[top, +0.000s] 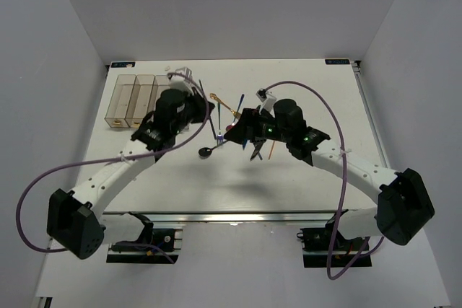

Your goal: Sort the eating utensils into containers

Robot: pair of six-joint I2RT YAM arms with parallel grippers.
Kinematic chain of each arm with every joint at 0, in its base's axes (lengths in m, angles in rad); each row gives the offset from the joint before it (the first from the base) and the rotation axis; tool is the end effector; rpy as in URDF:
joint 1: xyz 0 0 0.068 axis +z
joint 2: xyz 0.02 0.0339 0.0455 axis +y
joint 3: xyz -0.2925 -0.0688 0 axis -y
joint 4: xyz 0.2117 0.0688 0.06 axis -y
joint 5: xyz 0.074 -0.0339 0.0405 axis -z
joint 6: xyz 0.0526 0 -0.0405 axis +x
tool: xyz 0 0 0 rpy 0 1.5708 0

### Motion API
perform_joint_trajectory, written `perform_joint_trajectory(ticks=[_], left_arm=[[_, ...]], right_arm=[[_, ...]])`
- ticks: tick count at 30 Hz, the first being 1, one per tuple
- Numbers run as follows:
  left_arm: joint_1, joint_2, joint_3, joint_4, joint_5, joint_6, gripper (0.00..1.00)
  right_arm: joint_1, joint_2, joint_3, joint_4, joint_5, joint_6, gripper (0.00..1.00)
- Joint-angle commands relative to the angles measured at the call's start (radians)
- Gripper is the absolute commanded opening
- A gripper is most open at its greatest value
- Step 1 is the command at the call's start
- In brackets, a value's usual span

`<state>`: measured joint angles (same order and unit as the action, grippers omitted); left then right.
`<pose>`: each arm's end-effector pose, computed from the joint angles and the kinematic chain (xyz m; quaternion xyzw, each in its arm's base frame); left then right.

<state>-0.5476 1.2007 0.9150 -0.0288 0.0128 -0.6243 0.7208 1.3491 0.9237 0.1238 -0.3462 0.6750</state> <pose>0.2170 -0.1331 0.3449 -0.0273 0.8087 -0.3293 0.4867 0.2070 0.2056 0.3294 -0.1202 0.7907 0.4816 0.3583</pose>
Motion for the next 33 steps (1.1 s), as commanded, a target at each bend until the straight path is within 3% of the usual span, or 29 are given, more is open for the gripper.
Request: perform_joint_trajectory(ticks=[1,3,6,12,21,24,26,27,33], left_arm=[[0.024,0.144,0.263,-0.375,-0.374,0.271,0.0],[0.047,0.236,0.367,-0.431,-0.494,0.383,0.0],[0.122,0.394,0.508,-0.415,-0.501,0.509,0.0],[0.288,0.659,0.729,-0.352,-0.273,0.604,0.0],[0.304,0.859,0.849,-0.309,-0.18,0.644,0.0],[0.305,0.882,0.829,-0.31,-0.204,0.634,0.11],[0.305,0.876,0.808,-0.318,-0.229,0.624,0.24],[0.308,0.866,0.783,-0.316,-0.232,0.589,0.4],[0.308,0.723,0.728,-0.344,-0.31,0.517,0.76]], right_arm=[[-0.055,-0.068,-0.005,-0.113,0.191,-0.026,0.89],[-0.09,-0.09,-0.026,-0.17,0.217,-0.055,0.89],[-0.13,-0.125,-0.049,-0.199,0.225,-0.081,0.89],[-0.146,-0.2,-0.083,-0.291,0.268,-0.173,0.89],[-0.153,-0.275,-0.097,-0.362,0.323,-0.252,0.89],[-0.159,-0.269,-0.094,-0.36,0.332,-0.259,0.89],[-0.164,-0.242,-0.085,-0.362,0.342,-0.252,0.89],[-0.172,-0.229,-0.069,-0.377,0.367,-0.244,0.89],[-0.175,-0.078,0.027,-0.482,0.512,-0.177,0.89]])
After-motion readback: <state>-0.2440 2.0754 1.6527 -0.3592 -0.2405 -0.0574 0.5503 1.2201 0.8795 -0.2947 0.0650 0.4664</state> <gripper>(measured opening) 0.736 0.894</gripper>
